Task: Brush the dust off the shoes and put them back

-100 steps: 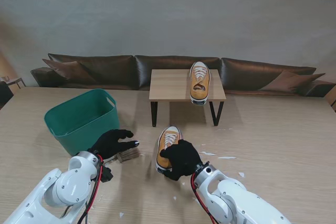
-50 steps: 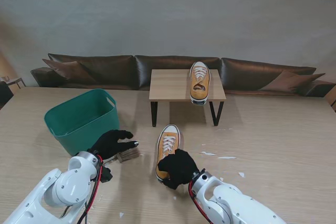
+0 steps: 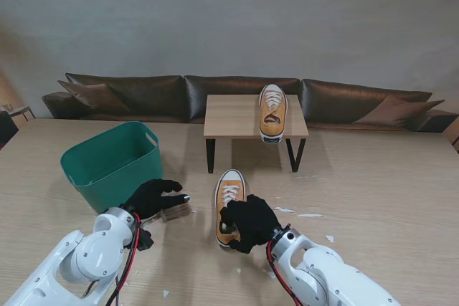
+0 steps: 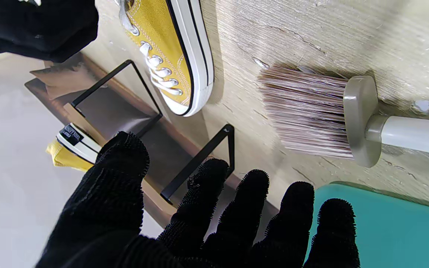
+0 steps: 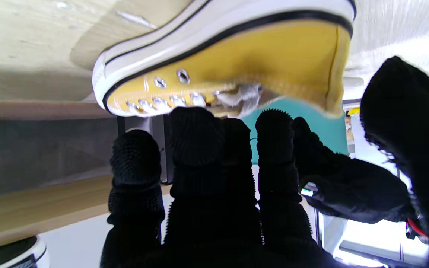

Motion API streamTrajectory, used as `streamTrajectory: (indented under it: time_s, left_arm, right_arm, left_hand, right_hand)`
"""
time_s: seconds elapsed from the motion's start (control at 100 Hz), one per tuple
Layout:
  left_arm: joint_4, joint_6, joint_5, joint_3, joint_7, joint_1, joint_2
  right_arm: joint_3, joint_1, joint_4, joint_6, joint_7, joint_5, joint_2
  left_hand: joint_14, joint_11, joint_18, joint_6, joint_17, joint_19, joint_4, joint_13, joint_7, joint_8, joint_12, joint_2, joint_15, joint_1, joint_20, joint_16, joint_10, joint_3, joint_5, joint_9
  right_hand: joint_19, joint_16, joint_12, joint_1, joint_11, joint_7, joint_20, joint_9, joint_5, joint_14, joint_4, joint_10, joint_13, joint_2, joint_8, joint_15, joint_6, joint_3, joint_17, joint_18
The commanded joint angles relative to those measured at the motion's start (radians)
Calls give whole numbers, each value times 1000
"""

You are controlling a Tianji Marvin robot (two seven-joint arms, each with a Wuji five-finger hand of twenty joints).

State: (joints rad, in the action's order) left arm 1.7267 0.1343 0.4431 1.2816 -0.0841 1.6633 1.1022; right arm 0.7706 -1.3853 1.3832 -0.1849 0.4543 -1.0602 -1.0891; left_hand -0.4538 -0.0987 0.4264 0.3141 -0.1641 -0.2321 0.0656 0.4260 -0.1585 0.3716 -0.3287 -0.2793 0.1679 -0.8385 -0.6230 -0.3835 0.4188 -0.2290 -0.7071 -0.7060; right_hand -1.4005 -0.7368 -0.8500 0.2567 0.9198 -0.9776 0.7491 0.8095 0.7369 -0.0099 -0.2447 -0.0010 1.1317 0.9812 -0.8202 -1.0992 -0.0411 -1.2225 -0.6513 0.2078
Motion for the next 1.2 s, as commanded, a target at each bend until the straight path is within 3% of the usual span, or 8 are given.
streamTrajectory:
  time_s: [0.0,0.15,0.37,0.52,0.79,1.05,1.19]
  left_arm:
    - [-1,-1,-5,2,-24,2,1]
    - [-1,-7,-4,5,-24,4,1]
    - [-3,-18,-3,7,-24,5,0]
    - [-5,-19,-5,6,-28,4,-1]
    - [-10,-20,-10,4,-32,0,-1]
    - [-20,-13,-20,-4,-44,-12,-2]
    - [-23,-8,-25,-7,-48,-16,-3]
  right_arm:
    - [27,-20,37,-20,-29,8,2]
    - [122,-71,123,-41,-84,47,-3]
    - [243,-103,317,98,-295,109,-4]
    - [289,-72,435,259,-515,101,12]
    - [270,62,475,452,-664,-70,20]
    - [203,190,408,539,-737,-181,18]
    - [151,254,352,587,-764,-199,16]
  left_hand:
    - [-18,-2,7,6,1,4,-39,20,-6,8,-7,43,0,-12,-16,-12,15,31,-16,-12]
    - [-17,-2,7,7,1,4,-40,21,-7,8,-7,43,0,-14,-16,-12,13,32,-18,-12]
    - [-17,-3,8,5,-1,4,-40,22,-7,8,-7,44,0,-14,-16,-12,14,34,-18,-14]
    - [-17,-2,8,7,0,4,-40,21,-7,9,-7,45,0,-14,-15,-12,15,35,-19,-12]
    - [-19,-2,8,7,0,5,-40,23,-8,9,-7,46,0,-15,-15,-12,14,36,-20,-13]
    - [-19,-2,8,9,1,5,-41,22,-8,10,-7,48,0,-17,-15,-12,15,38,-21,-14]
    - [-18,-3,8,9,1,4,-41,23,-8,10,-7,49,0,-16,-15,-13,16,39,-23,-16]
  right_hand:
    - [55,17,47,-70,-42,66,0,-47,-59,23,29,31,-36,-26,58,40,25,32,7,48]
    - [84,29,110,-107,-114,189,2,-57,-129,47,68,43,-63,-261,139,114,-4,193,11,60]
    - [66,28,135,-38,-159,325,27,12,-204,99,97,59,-45,-312,218,141,-19,245,-5,81]
    - [78,34,132,-17,-182,409,28,2,-283,125,107,60,-65,-338,265,182,-19,289,17,86]
    - [40,13,87,8,-136,458,35,5,-328,97,114,44,-15,-302,284,136,-22,308,-22,63]
    - [-10,-10,24,29,-69,462,16,18,-327,49,99,17,37,-211,278,49,-45,232,-69,32]
    - [-22,-19,2,33,-47,454,9,12,-320,34,91,15,40,-179,270,13,-56,208,-73,28]
